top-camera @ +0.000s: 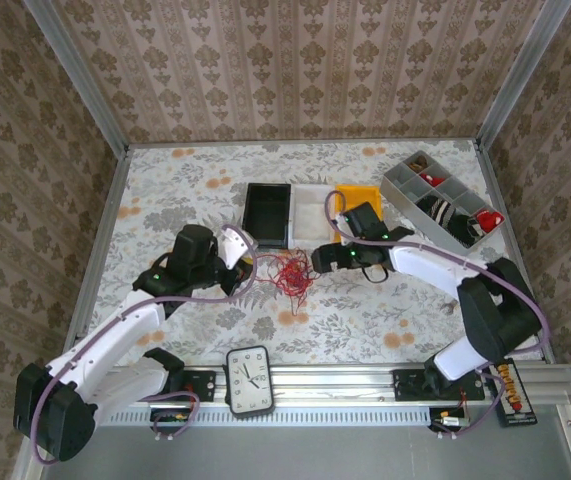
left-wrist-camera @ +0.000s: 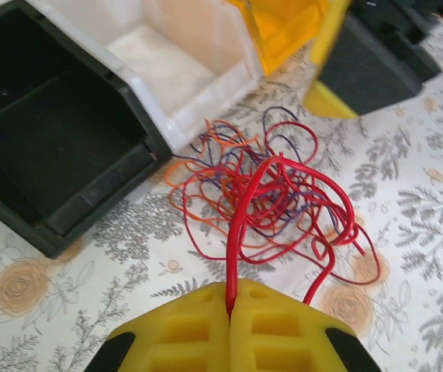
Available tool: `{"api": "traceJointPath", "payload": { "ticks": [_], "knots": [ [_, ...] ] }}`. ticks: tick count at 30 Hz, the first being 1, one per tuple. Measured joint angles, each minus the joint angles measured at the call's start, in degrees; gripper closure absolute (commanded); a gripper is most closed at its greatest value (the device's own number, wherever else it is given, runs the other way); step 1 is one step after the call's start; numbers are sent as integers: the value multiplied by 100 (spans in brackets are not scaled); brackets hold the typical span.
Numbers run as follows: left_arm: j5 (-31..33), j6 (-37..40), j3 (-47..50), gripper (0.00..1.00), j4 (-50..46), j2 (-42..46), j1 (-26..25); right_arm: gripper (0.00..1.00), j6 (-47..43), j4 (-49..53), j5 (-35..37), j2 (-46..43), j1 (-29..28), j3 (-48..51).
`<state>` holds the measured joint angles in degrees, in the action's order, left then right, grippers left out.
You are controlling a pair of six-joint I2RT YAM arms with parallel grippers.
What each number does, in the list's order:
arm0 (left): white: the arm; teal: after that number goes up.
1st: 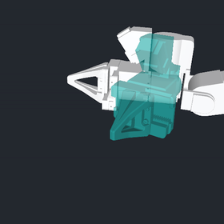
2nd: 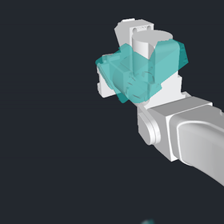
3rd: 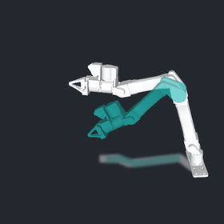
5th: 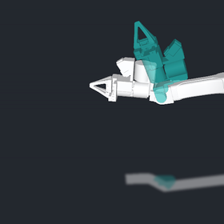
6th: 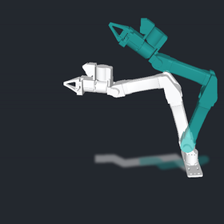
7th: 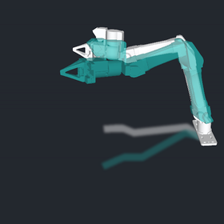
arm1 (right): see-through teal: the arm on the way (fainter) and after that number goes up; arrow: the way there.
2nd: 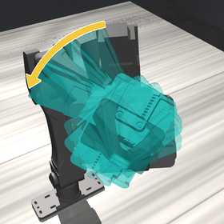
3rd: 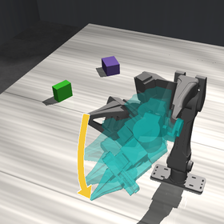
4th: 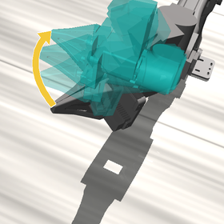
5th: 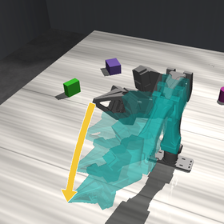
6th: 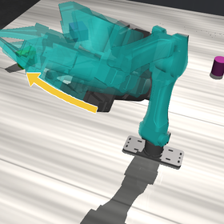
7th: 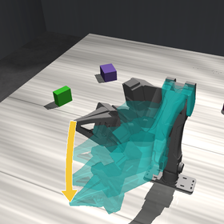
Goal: Untangle the cables
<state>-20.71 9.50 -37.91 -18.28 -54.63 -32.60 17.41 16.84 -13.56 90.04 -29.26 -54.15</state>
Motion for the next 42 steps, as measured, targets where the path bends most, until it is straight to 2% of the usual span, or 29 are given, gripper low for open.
{"api": "traceJointPath", "payload": {
  "ticks": [9,13,17,18,22,24,29,35,42],
  "knots": [
    [-72,216,131,100,-210,74,-37,2,-455,374,-208,1362,-673,-1311],
    [57,238,177,100,-203,136,-37,3,-577,920,122,1904,-868,-1722],
    [533,238,304,100,-44,496,-37,7,-544,1217,483,2096,-911,-1904],
    [693,238,348,100,37,640,-31,15,-522,1270,553,2098,-887,-1908],
    [1095,232,400,100,321,1139,109,61,-376,1333,428,2109,-509,-1818],
    [1224,205,404,100,479,1338,251,72,-323,1272,122,2092,-195,-1676],
    [1373,52,415,100,756,1541,518,73,-153,966,-439,1753,297,-1067],
    [1641,-142,442,100,1093,1600,852,81,22,682,-590,1408,535,-509],
    [1685,-308,378,100,1414,1816,1408,81,109,551,-750,1303,671,-321]
  ]
}}
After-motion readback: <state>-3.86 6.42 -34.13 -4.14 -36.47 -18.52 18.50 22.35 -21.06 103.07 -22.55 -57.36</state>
